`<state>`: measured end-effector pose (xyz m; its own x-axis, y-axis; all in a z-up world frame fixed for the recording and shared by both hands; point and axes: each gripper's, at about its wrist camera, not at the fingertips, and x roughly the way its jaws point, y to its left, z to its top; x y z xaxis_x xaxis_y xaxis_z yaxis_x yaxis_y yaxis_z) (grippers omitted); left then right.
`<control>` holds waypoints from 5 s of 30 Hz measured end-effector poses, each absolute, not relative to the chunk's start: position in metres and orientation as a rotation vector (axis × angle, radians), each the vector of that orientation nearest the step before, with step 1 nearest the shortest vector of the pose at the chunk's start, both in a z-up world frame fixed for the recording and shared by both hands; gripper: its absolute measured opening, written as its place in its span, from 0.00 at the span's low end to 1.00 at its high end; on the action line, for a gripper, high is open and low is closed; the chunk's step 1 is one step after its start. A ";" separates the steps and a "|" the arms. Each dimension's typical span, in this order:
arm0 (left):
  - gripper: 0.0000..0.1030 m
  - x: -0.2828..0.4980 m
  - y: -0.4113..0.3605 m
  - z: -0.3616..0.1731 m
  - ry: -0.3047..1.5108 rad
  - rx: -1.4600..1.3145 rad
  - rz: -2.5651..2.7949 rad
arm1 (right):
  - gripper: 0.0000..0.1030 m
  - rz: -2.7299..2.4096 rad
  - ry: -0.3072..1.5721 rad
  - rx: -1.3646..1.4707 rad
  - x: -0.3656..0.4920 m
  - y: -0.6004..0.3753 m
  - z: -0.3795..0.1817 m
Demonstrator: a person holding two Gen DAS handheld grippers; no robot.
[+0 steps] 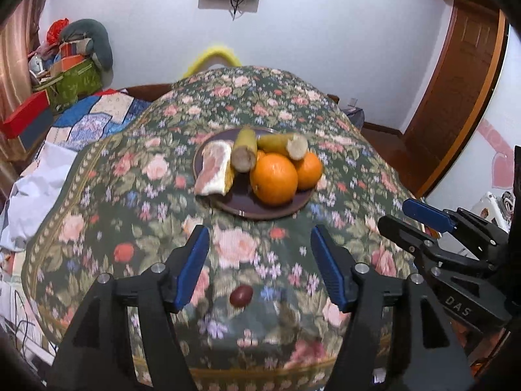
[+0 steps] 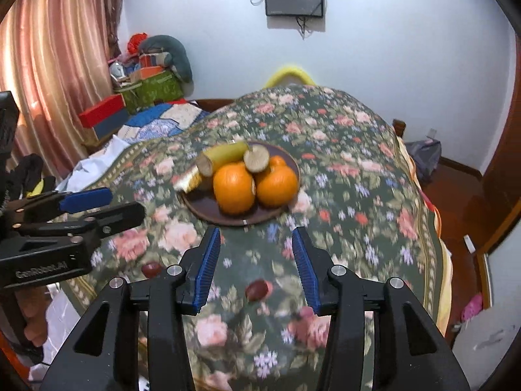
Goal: Organize fruits
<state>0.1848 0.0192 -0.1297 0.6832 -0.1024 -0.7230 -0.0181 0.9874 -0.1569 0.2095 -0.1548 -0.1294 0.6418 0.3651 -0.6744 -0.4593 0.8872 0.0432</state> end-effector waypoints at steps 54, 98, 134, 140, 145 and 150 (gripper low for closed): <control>0.20 0.195 0.029 -0.184 0.890 -0.184 -0.011 | 0.16 0.507 0.844 -0.025 0.224 -0.160 -0.185; 0.27 0.301 0.033 -0.205 0.891 -0.143 -0.085 | 0.19 0.560 0.861 -0.062 0.304 -0.118 -0.202; 0.73 0.094 0.030 0.024 0.262 -0.092 -0.026 | 0.51 0.488 0.260 0.051 0.136 -0.175 0.006; 0.92 0.073 0.028 0.031 0.222 -0.075 -0.015 | 0.71 0.461 0.231 0.046 0.127 -0.172 0.005; 0.98 0.065 0.028 0.032 0.216 -0.068 -0.008 | 0.83 0.439 0.228 0.053 0.122 -0.173 0.002; 0.99 0.068 0.030 0.028 0.225 -0.077 -0.001 | 0.89 0.425 0.224 0.049 0.120 -0.174 0.001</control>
<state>0.0678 0.0299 0.0284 0.9749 -0.0093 -0.2224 -0.0080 0.9970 -0.0764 0.1196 -0.1738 0.0006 0.8869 0.4140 -0.2051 -0.4033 0.9103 0.0936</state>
